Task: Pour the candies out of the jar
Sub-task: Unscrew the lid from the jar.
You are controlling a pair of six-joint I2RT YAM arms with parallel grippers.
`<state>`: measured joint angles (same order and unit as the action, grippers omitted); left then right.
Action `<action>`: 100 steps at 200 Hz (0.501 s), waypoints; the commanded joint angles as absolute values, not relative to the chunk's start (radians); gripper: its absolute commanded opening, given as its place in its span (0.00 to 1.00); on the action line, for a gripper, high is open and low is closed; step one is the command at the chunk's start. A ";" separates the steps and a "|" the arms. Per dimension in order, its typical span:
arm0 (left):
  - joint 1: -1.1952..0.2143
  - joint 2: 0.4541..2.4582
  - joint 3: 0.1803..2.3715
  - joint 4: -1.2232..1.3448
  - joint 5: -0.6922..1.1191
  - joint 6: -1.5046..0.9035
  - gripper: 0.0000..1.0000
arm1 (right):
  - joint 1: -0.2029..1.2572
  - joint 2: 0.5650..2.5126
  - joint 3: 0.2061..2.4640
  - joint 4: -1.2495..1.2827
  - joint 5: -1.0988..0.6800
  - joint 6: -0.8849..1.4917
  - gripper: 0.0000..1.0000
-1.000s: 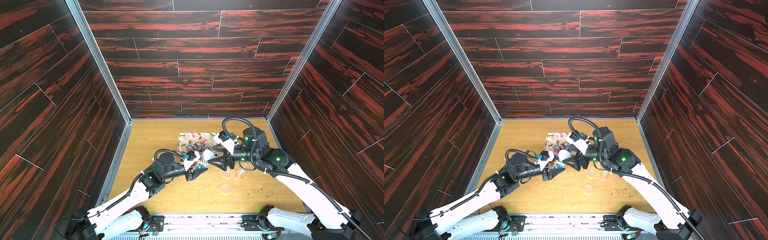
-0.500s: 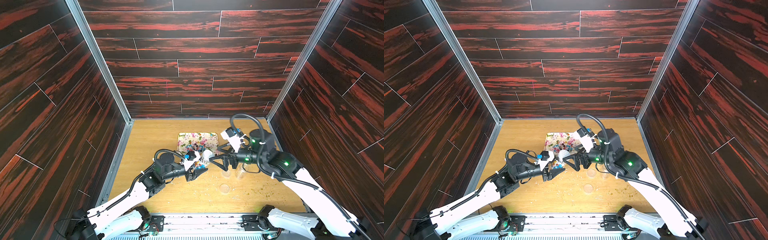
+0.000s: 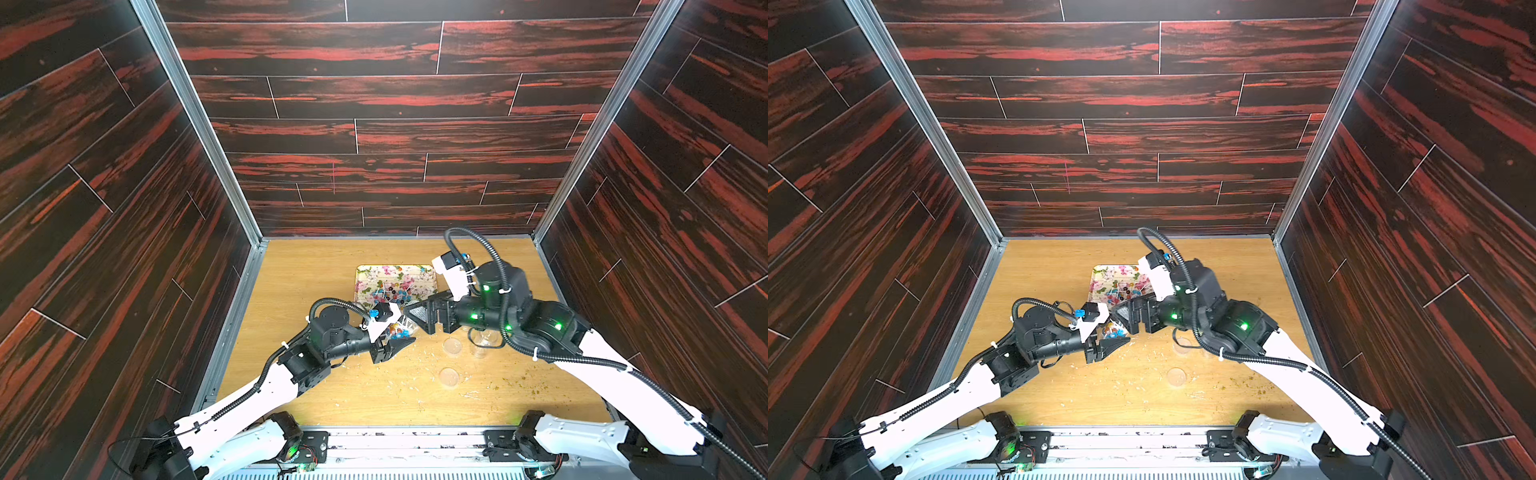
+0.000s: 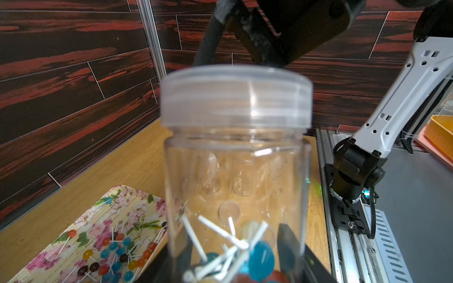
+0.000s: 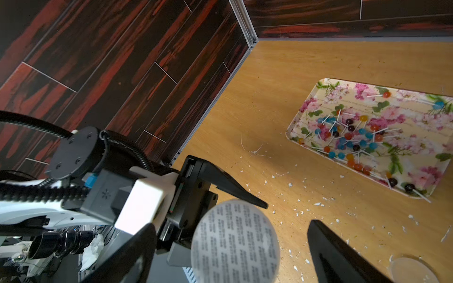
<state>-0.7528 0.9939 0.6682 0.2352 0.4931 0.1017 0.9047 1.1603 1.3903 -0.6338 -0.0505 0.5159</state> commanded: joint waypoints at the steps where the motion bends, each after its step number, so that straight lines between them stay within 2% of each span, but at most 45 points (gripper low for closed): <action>1: -0.751 0.976 0.688 0.248 0.498 0.109 0.54 | 0.912 1.164 1.419 -0.661 0.018 0.570 0.92; 100: -0.752 0.971 0.687 0.248 0.496 0.109 0.54 | 0.914 1.196 1.412 -0.666 -0.053 0.569 0.78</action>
<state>-0.7528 0.9939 0.6682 0.2317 0.4931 0.1017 0.9081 1.1847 1.3945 -0.6506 -0.0296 0.5652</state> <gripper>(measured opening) 0.590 0.794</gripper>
